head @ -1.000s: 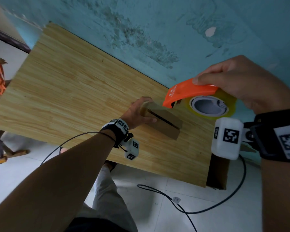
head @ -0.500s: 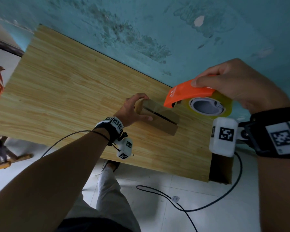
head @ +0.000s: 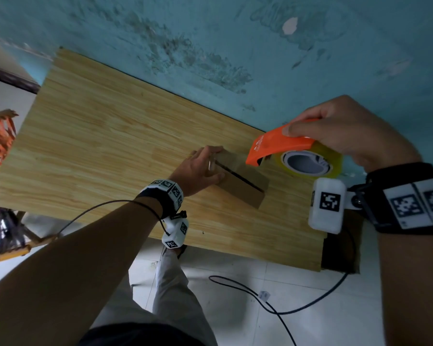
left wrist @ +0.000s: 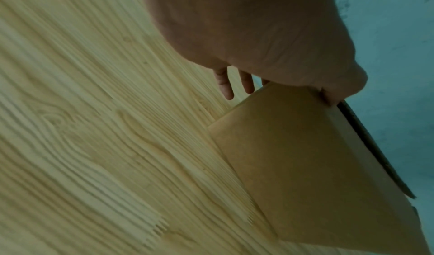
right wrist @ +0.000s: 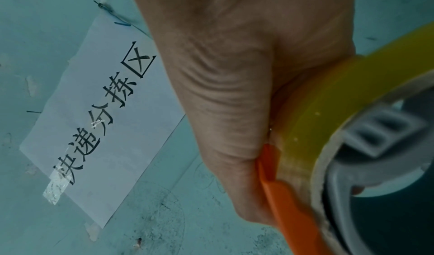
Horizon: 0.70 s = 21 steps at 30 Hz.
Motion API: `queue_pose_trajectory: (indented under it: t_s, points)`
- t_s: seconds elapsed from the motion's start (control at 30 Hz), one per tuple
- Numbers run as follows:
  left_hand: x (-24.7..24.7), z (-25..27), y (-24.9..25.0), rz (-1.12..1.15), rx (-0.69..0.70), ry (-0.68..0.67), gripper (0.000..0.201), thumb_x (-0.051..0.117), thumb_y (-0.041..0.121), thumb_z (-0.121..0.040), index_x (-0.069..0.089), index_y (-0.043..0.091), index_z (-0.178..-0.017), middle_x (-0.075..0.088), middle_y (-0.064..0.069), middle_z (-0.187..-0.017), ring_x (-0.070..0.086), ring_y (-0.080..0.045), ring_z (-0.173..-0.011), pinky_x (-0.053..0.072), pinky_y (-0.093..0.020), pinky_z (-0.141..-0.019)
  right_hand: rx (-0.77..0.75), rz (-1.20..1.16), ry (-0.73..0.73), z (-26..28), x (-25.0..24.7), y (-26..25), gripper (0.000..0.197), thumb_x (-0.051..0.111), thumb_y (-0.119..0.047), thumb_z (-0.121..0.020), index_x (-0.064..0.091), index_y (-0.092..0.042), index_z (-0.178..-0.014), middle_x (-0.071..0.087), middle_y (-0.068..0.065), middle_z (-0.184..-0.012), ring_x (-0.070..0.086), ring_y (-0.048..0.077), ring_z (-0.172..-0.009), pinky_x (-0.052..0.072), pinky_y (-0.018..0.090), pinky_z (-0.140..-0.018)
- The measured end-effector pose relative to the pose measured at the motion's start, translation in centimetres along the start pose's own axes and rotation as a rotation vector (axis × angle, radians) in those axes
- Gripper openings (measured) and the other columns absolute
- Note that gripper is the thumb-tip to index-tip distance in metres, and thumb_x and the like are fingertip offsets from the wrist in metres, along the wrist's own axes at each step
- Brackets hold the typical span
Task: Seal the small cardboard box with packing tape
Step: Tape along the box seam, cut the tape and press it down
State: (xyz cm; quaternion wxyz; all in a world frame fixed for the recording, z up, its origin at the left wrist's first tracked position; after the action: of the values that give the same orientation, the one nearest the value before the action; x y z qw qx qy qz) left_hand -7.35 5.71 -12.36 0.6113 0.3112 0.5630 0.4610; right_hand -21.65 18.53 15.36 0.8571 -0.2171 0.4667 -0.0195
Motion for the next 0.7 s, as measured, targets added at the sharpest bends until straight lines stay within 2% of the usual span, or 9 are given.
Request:
queue_pose_trajectory:
  t_s: [0.07, 0.17, 0.3, 0.4, 0.5, 0.6, 0.7]
  points:
    - [0.0, -0.2, 0.3, -0.024, 0.013, 0.005, 0.076, 0.074, 0.047, -0.087, 0.038, 0.027, -0.151, 0.057, -0.005, -0.144, 0.055, -0.024, -0.132, 0.053, -0.050, -0.110, 0.004, -0.005, -0.001, 0.0, 0.1, 0.4, 0.015, 0.091, -0.042, -0.079, 0.087, -0.028, -0.085, 0.083, -0.006, -0.091, 0.077, 0.015, -0.094, 0.059, 0.043, -0.099]
    - [-0.2, -0.5, 0.6, -0.104, 0.030, 0.022, 0.080, 0.071, 0.056, -0.084, 0.038, 0.027, -0.150, 0.055, -0.003, -0.146, 0.055, -0.023, -0.132, 0.053, -0.049, -0.110, 0.003, -0.011, -0.010, 0.2, 0.1, 0.7, 0.012, 0.090, -0.041, -0.081, 0.086, -0.030, -0.082, 0.082, -0.008, -0.092, 0.075, 0.014, -0.096, 0.059, 0.039, -0.097]
    - [-0.4, -0.7, 0.7, -0.223, 0.037, 0.019, 0.084, 0.071, 0.062, -0.085, 0.037, 0.025, -0.153, 0.054, -0.002, -0.148, 0.056, -0.025, -0.131, 0.052, -0.049, -0.110, 0.012, -0.018, -0.015, 0.3, -0.1, 1.4, 0.015, 0.089, -0.043, -0.082, 0.086, -0.030, -0.088, 0.080, -0.009, -0.096, 0.072, 0.009, -0.095, 0.057, 0.037, -0.095]
    - [-0.5, -0.8, 0.9, -0.290, 0.042, 0.019, 0.085, 0.069, 0.064, -0.086, 0.038, 0.022, -0.154, 0.054, -0.002, -0.147, 0.057, -0.026, -0.132, 0.052, -0.048, -0.110, 0.018, -0.031, -0.007, 0.3, -0.1, 2.2, 0.015, 0.089, -0.043, -0.082, 0.086, -0.029, -0.088, 0.081, -0.008, -0.097, 0.074, 0.012, -0.096, 0.058, 0.039, -0.097]
    - [-0.7, -0.8, 1.4, -0.340, 0.067, 0.006, 0.086, 0.063, 0.069, -0.088, 0.038, 0.020, -0.154, 0.056, -0.004, -0.147, 0.059, -0.028, -0.130, 0.052, -0.050, -0.109, 0.031, -0.044, -0.009, 0.4, 0.0, 3.1, 0.021, 0.089, -0.044, -0.082, 0.087, -0.026, -0.094, 0.080, -0.008, -0.099, 0.073, 0.012, -0.097, 0.057, 0.036, -0.094]
    - [-0.6, -0.8, 1.2, -0.383, 0.070, -0.048, 0.097, 0.054, 0.082, -0.082, 0.031, 0.022, -0.155, 0.054, -0.006, -0.151, 0.060, -0.032, -0.130, 0.051, -0.055, -0.109, 0.049, -0.057, -0.012, 0.5, 0.2, 4.2, 0.022, 0.089, -0.044, -0.082, 0.087, -0.026, -0.094, 0.080, -0.008, -0.101, 0.072, 0.011, -0.098, 0.057, 0.038, -0.096]
    - [-0.6, -0.8, 1.0, -0.414, 0.067, -0.089, 0.110, 0.052, 0.091, -0.077, 0.026, 0.021, -0.158, 0.050, -0.008, -0.157, 0.059, -0.034, -0.132, 0.050, -0.055, -0.111, 0.059, -0.050, -0.018, 0.6, 0.3, 5.0, 0.022, 0.088, -0.045, -0.083, 0.087, -0.026, -0.096, 0.079, -0.010, -0.103, 0.071, 0.010, -0.099, 0.057, 0.039, -0.097]
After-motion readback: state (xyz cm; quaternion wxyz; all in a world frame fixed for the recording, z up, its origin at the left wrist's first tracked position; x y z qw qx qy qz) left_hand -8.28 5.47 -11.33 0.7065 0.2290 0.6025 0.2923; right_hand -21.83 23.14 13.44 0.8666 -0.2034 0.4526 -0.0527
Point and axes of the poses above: each hand's wrist, its own z-axis away from the middle knuckle, its own x-axis out of the palm, y = z × x, the point moved 7 cm from there along -z, towards the middle knuckle
